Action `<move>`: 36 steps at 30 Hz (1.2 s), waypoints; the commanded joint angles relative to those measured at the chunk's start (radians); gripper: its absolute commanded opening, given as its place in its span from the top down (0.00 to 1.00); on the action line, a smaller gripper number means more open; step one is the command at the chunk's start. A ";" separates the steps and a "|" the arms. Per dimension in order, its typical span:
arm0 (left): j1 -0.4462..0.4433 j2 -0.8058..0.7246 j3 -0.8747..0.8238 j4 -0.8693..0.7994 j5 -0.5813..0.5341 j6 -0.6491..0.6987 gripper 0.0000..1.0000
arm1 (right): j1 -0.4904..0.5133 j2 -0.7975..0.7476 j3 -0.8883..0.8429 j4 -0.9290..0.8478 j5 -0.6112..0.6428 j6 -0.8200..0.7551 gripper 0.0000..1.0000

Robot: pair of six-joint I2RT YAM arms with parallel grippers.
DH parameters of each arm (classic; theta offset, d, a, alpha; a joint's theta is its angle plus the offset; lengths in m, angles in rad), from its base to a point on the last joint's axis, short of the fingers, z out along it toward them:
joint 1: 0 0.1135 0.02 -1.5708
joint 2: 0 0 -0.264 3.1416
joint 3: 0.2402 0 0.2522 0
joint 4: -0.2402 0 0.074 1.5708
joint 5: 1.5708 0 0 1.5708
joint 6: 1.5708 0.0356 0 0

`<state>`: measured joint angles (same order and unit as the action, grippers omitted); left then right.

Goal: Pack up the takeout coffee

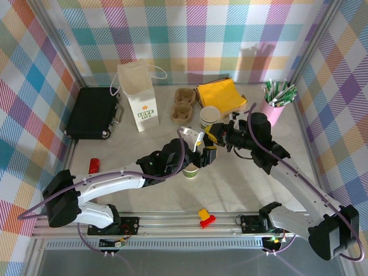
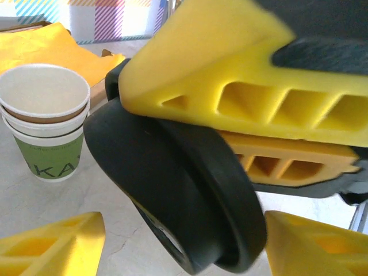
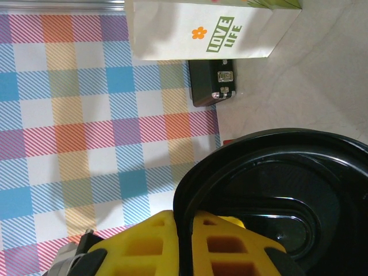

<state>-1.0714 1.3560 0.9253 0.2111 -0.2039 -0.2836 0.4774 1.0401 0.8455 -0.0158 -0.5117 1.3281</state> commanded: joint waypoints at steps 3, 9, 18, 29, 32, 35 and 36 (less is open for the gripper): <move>-0.007 0.012 -0.002 0.067 -0.021 -0.011 0.41 | 0.011 -0.033 -0.017 0.016 0.014 0.009 0.88; -0.007 0.014 0.003 0.086 -0.013 -0.012 0.56 | 0.013 -0.051 -0.032 0.005 0.031 0.006 0.87; -0.005 -0.013 -0.015 0.098 -0.012 -0.072 0.77 | 0.013 -0.088 -0.008 -0.114 0.105 -0.081 0.80; 0.080 -0.113 -0.058 0.023 0.138 -0.229 0.81 | 0.014 -0.164 0.240 -0.488 0.321 -0.596 0.53; 0.132 -0.146 -0.063 -0.028 0.223 -0.292 0.89 | 0.015 -0.238 0.207 -0.430 0.334 -0.787 0.51; 0.194 -0.173 -0.074 -0.055 0.341 -0.376 0.90 | 0.015 -0.323 0.130 -0.347 0.295 -0.980 0.45; 0.209 -0.185 -0.078 -0.070 0.365 -0.403 0.90 | 0.015 -0.348 0.100 -0.320 0.258 -1.060 0.44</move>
<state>-0.8986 1.2083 0.8696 0.1833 0.0322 -0.5800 0.4866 0.7368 1.0111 -0.3851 -0.2214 0.5659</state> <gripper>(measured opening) 0.221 0.554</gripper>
